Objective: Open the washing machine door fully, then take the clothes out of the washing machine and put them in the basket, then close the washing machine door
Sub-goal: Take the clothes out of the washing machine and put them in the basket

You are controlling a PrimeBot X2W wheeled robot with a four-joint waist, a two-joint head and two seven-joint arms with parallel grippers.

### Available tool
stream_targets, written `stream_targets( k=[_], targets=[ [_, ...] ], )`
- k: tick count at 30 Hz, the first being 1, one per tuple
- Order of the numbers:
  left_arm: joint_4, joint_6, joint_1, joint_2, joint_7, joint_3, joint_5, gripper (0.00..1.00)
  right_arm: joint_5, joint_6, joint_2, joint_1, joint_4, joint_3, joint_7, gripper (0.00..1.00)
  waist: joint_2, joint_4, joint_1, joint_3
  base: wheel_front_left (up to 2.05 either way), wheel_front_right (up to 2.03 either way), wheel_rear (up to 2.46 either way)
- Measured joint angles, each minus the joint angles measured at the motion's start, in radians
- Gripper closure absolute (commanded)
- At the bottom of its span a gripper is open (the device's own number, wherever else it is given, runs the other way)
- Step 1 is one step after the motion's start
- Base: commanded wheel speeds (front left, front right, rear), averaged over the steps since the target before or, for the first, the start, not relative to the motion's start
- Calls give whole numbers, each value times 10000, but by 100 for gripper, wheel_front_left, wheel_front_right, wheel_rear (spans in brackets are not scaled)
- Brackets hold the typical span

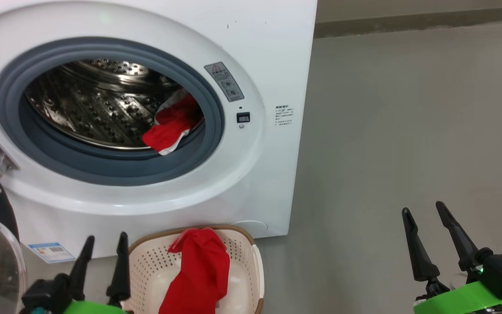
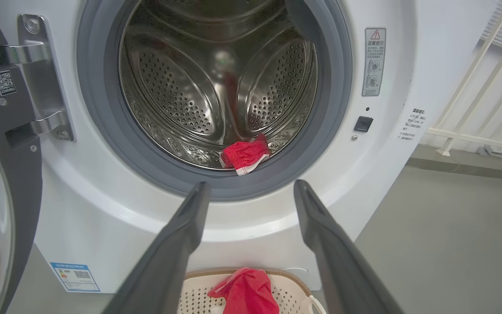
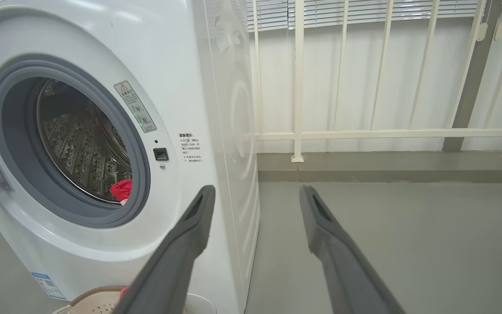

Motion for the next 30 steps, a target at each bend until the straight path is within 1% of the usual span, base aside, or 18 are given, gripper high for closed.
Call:
stream_targets(
  k=[3, 8, 13, 19, 26, 30],
  targets=[
    [150, 0, -364, -6, 0, 192, 2, 0, -2, 0, 0, -78, -2, 19, 0, 0, 0, -2, 0, 203, 0, 0, 0],
    [374, 0, -1124, -71, 0, 242, 81, 0, -21, 0, 0, -409, -21, 219, -2, 0, 0, -11, 0, 633, 0, 0, 0],
    [616, 0, -2021, -94, 0, 324, 176, 0, -35, 0, -33, -763, -54, 297, 0, 0, 0, -17, 0, 1160, 0, 0, 0],
    [1035, -2, -3178, -115, 0, 648, 182, 0, -61, 0, -75, -1376, -90, 347, -2, 0, 1, -75, 0, 1859, 0, 0, 0],
    [1691, -2, -4497, 77, -2, 671, 336, 0, -59, 0, -92, -1946, -119, 309, -2, 0, 0, -232, 0, 2656, 0, 0, 0],
    [1977, -2, -5363, 176, -35, 683, 102, 0, -46, 0, -84, -2219, -171, 336, -2, 0, 0, -342, 0, 3096, 0, 0, 0]
  ],
)
